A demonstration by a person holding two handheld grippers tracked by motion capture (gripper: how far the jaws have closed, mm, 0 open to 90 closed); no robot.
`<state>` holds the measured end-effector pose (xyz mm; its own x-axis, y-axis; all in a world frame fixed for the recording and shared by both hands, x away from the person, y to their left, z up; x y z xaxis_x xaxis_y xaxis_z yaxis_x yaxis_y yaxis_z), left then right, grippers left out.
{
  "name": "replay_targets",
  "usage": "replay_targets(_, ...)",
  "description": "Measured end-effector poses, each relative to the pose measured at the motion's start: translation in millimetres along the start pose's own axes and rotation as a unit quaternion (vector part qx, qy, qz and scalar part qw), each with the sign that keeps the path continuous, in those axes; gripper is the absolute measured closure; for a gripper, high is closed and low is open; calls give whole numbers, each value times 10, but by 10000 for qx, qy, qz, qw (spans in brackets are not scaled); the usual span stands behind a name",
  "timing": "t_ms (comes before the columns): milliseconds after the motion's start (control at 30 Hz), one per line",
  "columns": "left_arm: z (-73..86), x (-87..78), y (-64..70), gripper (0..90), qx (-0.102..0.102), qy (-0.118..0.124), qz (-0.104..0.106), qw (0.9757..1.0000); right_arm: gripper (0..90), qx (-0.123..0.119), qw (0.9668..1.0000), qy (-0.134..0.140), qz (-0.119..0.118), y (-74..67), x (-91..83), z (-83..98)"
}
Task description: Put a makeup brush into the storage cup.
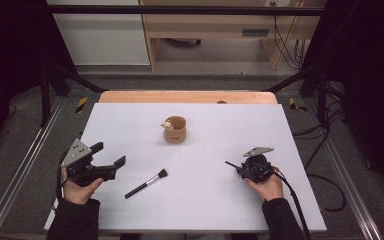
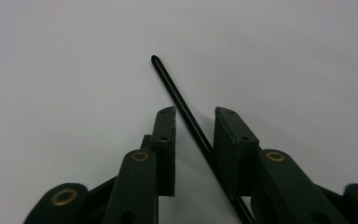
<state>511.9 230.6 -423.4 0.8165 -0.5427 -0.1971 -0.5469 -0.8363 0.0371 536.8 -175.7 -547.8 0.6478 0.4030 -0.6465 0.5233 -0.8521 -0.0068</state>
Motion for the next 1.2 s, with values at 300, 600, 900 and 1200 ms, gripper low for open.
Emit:
replay_targets(300, -6, -2, 1, 57, -26, 30, -4, 10000, 800, -7, 10000, -28, -3, 12, -9, 5)
replay_targets(600, 1, 0, 7, 57, -7, 3, 10, 10000, 857, 57, 9999, -93, -34, -3, -21, 12)
replay_targets(900, 2, 5, 15, 57, -12, 12, 11, 10000, 804, 119, 9999, -105, -25, -9, -28, 9)
replay_targets(1200, 4, 0, -1, 57, -49, 6, 18, 10000, 654, 0, 10000, -12, 15, 45, -210, -121)
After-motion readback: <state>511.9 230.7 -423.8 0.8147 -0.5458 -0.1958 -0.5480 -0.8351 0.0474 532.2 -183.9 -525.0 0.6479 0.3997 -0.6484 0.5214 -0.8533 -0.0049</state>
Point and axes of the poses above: each handheld gripper's, and its own axes: x roughly forward along the jaws, z roughly out of its underside, y roughly to its right, the point moved 10 cm from there along x, roughly forward along the jaws, and after that the axes turned 10 degrees about y, right-handed, at the moved point
